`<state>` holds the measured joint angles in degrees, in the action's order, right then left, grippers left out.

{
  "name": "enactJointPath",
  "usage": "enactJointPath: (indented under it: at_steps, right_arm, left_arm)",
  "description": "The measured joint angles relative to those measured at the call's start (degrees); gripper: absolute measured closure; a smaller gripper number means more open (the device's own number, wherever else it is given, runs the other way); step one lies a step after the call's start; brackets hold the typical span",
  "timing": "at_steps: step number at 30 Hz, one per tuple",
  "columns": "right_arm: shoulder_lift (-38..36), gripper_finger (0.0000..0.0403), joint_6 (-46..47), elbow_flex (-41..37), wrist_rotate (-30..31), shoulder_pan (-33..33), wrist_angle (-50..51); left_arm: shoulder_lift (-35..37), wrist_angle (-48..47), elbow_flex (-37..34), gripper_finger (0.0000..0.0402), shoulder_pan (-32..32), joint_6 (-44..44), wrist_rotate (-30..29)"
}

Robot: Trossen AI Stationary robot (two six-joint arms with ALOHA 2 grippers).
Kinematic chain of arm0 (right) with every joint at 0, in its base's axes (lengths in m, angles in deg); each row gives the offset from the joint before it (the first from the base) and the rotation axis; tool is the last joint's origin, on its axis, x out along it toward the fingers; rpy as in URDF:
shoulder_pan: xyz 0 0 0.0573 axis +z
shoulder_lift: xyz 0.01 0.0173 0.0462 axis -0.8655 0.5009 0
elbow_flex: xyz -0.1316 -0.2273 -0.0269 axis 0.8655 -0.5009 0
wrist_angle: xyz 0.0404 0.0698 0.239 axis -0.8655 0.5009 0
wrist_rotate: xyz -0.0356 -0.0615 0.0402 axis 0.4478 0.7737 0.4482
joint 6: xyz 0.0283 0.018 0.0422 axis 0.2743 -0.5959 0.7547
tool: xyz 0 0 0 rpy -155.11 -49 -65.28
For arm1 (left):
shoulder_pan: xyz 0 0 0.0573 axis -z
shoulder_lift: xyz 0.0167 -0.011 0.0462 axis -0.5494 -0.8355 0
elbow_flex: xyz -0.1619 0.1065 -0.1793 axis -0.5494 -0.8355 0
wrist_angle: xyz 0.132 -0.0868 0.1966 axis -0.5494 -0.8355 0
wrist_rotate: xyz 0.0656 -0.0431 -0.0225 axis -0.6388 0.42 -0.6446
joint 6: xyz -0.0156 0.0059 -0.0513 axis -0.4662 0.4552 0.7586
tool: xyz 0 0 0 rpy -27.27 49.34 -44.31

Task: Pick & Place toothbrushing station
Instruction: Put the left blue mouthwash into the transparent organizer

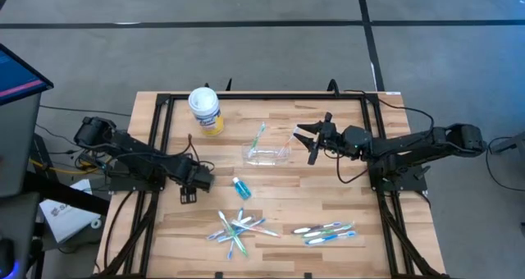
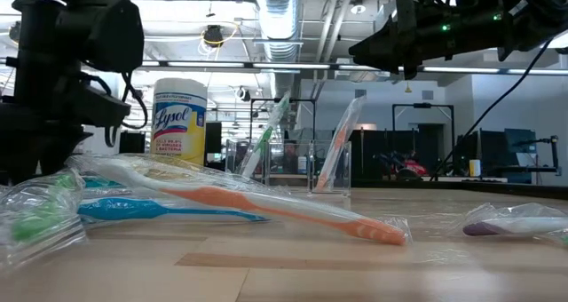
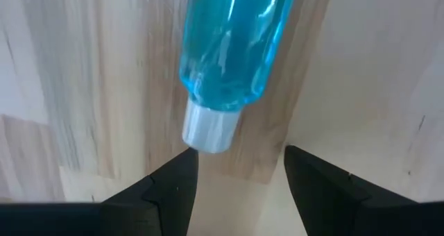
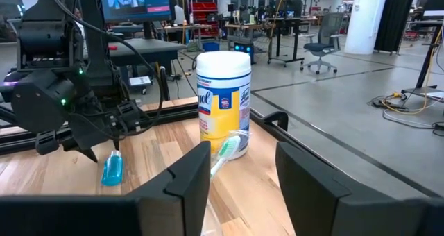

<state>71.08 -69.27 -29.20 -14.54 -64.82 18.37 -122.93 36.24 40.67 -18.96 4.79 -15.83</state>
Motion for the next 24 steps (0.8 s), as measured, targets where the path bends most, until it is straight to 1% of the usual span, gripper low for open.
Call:
enactJointPath:
  at_steps: [2, 7, 19, 24]
  right_arm:
    - [0.00, 0.0248, 0.00, 0.00, 0.00, 0.00, 0.00]
    - [0.00, 0.0251, 0.00, 0.00, 0.00, 0.00, 0.11]
    - [0.00, 0.0251, 0.00, 0.00, -0.02, 0.00, -0.02]
    - [0.00, 0.0251, 0.02, -0.02, -0.02, 0.00, -0.02]
  left_arm:
    - [0.15, 0.28, 0.00, 0.0193, 0.00, -0.82, -1.38]
    - [0.30, 0.28, 0.00, 0.0197, 0.00, -0.79, -2.34]
    - [0.30, 0.91, 0.00, 0.0218, 0.00, -0.75, -2.53]
    - [0.30, 3.76, 0.00, 0.0220, 0.00, -0.83, -2.60]
